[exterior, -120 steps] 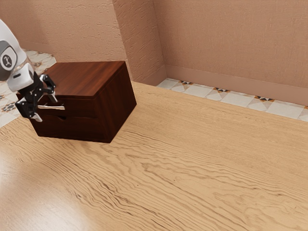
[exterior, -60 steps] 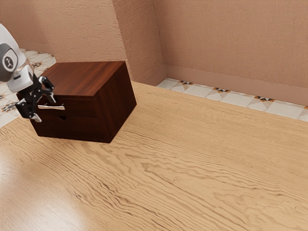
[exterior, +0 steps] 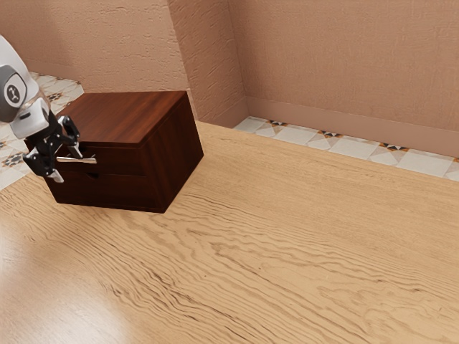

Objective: Pull the drawer handle with one arm to open the drawer

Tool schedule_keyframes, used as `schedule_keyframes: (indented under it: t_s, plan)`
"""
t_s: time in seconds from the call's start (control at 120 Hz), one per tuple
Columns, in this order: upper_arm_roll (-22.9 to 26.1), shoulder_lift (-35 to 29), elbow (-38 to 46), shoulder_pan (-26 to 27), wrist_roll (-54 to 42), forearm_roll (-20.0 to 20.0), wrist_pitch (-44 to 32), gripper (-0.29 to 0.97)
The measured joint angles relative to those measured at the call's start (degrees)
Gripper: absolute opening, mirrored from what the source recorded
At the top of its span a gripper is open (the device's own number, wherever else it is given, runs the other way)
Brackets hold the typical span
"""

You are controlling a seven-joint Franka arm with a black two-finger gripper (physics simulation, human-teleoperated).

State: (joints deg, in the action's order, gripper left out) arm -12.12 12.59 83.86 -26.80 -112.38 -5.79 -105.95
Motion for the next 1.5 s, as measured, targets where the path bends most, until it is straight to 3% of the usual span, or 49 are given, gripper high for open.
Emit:
schedule_keyframes:
  t_s: [0.15, 0.392, 0.525, 0.783, 1.158, 1.5]
  plan:
    - [0.14, 0.06, -0.14, -1.48, -0.11, -0.14, 0.05, 0.49]
    - [0.09, 0.81, -0.13, -2.17, -0.20, -0.32, 0.10, 0.63]
    - [0.12, 0.74, -0.09, -1.77, -0.22, -0.52, 0.13, 0.48]
    - [0.10, -1.03, 1.34, -1.67, -0.20, -0.65, 0.51, 0.39]
    - [-0.38, -5.41, 7.15, -1.55, -0.07, -0.09, 1.36, 0.44]
    - [-0.90, -11.09, 13.28, -1.47, 0.13, 1.66, 1.01, 0.39]
